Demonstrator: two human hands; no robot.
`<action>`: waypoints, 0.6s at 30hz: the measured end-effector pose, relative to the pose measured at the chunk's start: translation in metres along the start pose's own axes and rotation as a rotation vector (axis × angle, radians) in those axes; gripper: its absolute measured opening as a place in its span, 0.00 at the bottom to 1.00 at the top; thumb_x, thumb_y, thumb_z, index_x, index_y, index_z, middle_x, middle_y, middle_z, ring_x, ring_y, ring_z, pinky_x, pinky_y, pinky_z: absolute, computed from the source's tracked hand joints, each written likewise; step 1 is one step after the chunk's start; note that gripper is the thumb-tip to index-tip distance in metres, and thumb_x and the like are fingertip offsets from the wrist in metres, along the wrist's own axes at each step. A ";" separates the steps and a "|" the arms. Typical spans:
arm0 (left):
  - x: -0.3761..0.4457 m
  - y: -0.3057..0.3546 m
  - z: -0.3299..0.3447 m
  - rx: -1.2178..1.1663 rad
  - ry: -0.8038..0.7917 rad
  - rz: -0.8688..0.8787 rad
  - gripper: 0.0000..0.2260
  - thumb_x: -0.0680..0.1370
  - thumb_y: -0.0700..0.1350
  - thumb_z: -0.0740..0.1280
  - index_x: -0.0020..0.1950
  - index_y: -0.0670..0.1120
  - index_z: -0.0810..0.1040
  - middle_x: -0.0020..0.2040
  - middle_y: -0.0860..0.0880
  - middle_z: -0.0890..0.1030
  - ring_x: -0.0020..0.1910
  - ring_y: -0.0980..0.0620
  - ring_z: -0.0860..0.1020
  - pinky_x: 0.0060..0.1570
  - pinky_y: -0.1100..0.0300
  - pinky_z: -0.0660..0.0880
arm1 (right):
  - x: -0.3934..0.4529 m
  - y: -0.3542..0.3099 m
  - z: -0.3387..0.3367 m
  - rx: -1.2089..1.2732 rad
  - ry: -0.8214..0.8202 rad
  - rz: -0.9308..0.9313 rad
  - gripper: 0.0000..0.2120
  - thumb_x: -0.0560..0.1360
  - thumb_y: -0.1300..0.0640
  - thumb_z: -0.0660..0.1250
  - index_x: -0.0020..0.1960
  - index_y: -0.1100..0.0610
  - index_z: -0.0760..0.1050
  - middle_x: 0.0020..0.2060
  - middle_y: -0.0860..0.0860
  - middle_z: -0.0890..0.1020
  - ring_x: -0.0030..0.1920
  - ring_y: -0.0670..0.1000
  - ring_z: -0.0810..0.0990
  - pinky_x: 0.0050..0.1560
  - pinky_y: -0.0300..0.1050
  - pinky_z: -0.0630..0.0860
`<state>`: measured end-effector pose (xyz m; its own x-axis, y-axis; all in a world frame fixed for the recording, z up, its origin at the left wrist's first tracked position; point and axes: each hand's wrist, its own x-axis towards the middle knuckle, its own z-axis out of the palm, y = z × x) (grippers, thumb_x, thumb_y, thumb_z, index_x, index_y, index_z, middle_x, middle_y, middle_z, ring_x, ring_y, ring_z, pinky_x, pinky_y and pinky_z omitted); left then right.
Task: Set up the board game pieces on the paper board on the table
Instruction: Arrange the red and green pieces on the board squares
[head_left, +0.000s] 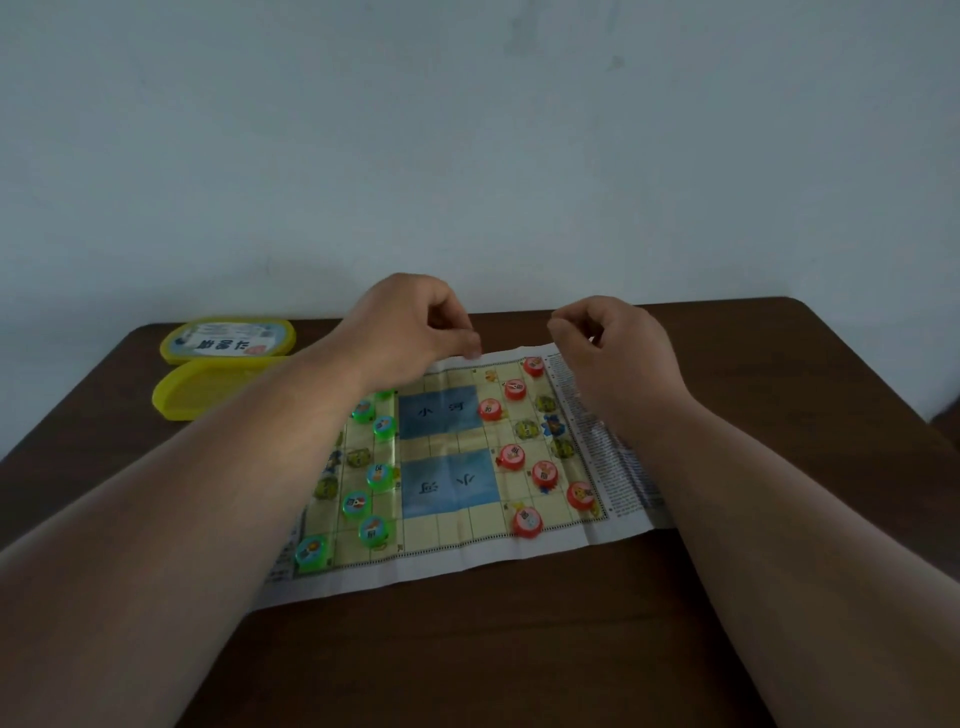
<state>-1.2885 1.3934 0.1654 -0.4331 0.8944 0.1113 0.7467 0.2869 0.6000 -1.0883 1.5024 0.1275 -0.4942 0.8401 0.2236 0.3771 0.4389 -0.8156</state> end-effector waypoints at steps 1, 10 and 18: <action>0.000 0.002 0.003 0.019 -0.018 0.008 0.05 0.75 0.51 0.78 0.46 0.53 0.85 0.45 0.56 0.84 0.46 0.58 0.81 0.44 0.59 0.77 | 0.000 0.000 -0.001 0.003 0.004 0.002 0.07 0.84 0.49 0.66 0.57 0.49 0.82 0.45 0.41 0.82 0.43 0.42 0.80 0.42 0.41 0.75; -0.001 0.002 0.009 0.076 -0.129 0.050 0.07 0.81 0.44 0.72 0.49 0.58 0.84 0.47 0.61 0.83 0.48 0.64 0.79 0.44 0.68 0.70 | 0.002 0.003 -0.001 -0.020 -0.002 -0.005 0.09 0.84 0.49 0.66 0.59 0.50 0.83 0.46 0.41 0.82 0.46 0.42 0.80 0.44 0.41 0.77; -0.026 0.025 0.003 0.162 -0.274 0.117 0.04 0.75 0.54 0.77 0.48 0.58 0.85 0.42 0.66 0.82 0.37 0.71 0.76 0.36 0.68 0.67 | 0.003 0.003 0.002 -0.011 0.004 -0.003 0.07 0.84 0.50 0.66 0.54 0.49 0.82 0.42 0.42 0.82 0.40 0.43 0.79 0.38 0.38 0.72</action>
<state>-1.2574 1.3787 0.1749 -0.2039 0.9772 -0.0583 0.8633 0.2076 0.4599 -1.0899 1.5054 0.1246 -0.4925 0.8399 0.2281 0.3840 0.4448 -0.8091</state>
